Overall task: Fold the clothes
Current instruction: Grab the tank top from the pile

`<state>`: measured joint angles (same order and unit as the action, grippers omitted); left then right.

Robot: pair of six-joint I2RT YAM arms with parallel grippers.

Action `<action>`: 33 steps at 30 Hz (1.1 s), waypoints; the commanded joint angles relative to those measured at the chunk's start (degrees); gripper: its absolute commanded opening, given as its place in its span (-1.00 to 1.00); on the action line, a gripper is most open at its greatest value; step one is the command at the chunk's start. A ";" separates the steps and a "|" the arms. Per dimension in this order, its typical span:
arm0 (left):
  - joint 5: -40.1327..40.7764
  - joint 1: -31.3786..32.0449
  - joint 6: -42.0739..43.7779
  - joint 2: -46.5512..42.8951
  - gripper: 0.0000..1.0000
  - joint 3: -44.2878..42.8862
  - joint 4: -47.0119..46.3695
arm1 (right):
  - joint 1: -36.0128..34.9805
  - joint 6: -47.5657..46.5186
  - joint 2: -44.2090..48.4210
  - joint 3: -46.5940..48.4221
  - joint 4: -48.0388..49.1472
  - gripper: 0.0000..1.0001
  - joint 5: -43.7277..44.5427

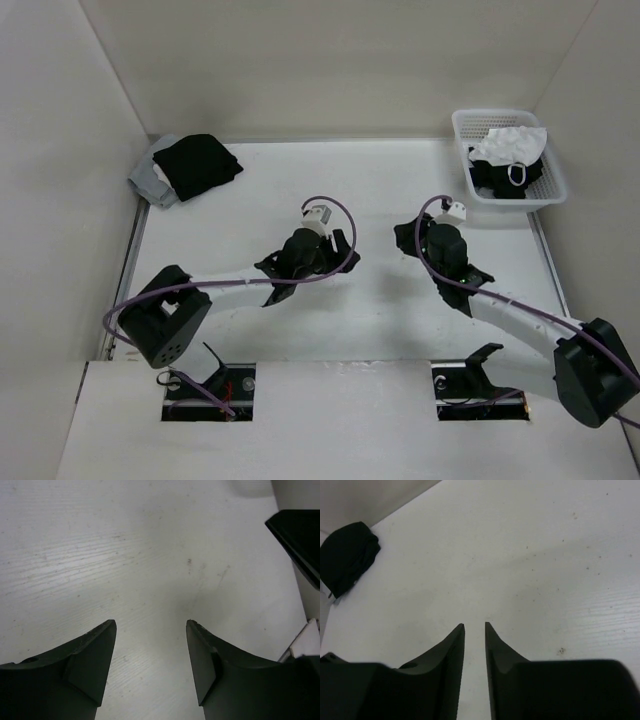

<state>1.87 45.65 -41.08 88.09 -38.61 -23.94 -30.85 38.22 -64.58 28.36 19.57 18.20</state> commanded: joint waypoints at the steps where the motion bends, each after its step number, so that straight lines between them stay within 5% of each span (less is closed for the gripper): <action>1: -1.61 1.68 2.23 -5.56 0.11 2.57 -4.96 | 0.22 -0.51 -0.46 6.62 -2.70 -0.54 1.76; 4: -0.82 2.56 5.13 -8.46 -0.08 6.26 -9.88 | 5.04 -3.23 -1.95 12.93 -5.94 -0.87 1.32; 10: 0.50 2.91 7.33 -13.91 -0.76 10.22 -13.58 | 20.24 -7.63 -11.08 29.98 -12.89 -0.95 2.54; 16: 0.86 2.03 7.24 -13.83 -0.48 11.19 -15.08 | 34.48 -11.14 -30.84 51.32 -20.43 -0.77 3.77; 20: 0.85 1.24 6.80 -12.42 -0.24 11.63 -16.48 | 39.67 -12.73 -40.52 61.88 -23.17 -0.23 5.62; 24: 0.42 0.63 6.01 -10.76 -0.14 12.07 -18.50 | 44.33 -13.52 -47.20 68.74 -24.58 0.04 4.92; 33: -0.46 0.19 4.87 -6.63 -0.08 11.89 -21.05 | 49.18 -14.75 -61.54 83.78 -32.23 0.09 2.20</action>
<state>2.46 46.19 -35.48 80.51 -27.00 -40.14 18.13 24.86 -123.63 107.48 -9.39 21.32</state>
